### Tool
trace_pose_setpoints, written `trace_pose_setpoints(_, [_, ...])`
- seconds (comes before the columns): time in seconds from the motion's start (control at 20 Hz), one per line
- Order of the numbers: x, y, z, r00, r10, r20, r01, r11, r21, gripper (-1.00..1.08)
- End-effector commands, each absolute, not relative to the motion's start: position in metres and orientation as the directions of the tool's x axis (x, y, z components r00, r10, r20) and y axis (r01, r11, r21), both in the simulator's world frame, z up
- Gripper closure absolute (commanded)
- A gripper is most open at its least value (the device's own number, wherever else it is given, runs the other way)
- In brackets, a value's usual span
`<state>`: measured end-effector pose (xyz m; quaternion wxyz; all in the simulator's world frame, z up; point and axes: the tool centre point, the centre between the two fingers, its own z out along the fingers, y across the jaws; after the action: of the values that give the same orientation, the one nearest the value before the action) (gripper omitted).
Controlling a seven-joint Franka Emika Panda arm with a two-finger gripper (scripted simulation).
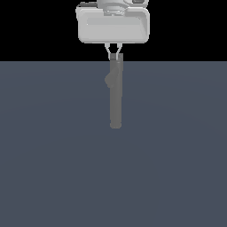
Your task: Turn on the faucet by rotating a designated handle.
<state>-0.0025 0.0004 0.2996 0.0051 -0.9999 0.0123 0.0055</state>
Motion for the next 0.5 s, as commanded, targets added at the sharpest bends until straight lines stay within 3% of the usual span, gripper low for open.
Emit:
trace_pose_setpoints(0.0, [0.008,-0.044,0.3,0.997,-0.076,0.002,-0.076,-0.997,-0.001,1.08])
trace_pose_setpoints(0.15, [0.01,-0.057,0.301,0.997,-0.082,0.0,-0.082,-0.997,0.0,1.08])
trace_pose_setpoints(0.2, [0.001,-0.016,0.3,0.999,-0.027,-0.02,-0.027,-1.0,-0.012,1.08])
trace_pose_setpoints(0.45, [0.016,-0.031,0.3,0.999,-0.042,-0.015,-0.042,-0.999,-0.008,1.08])
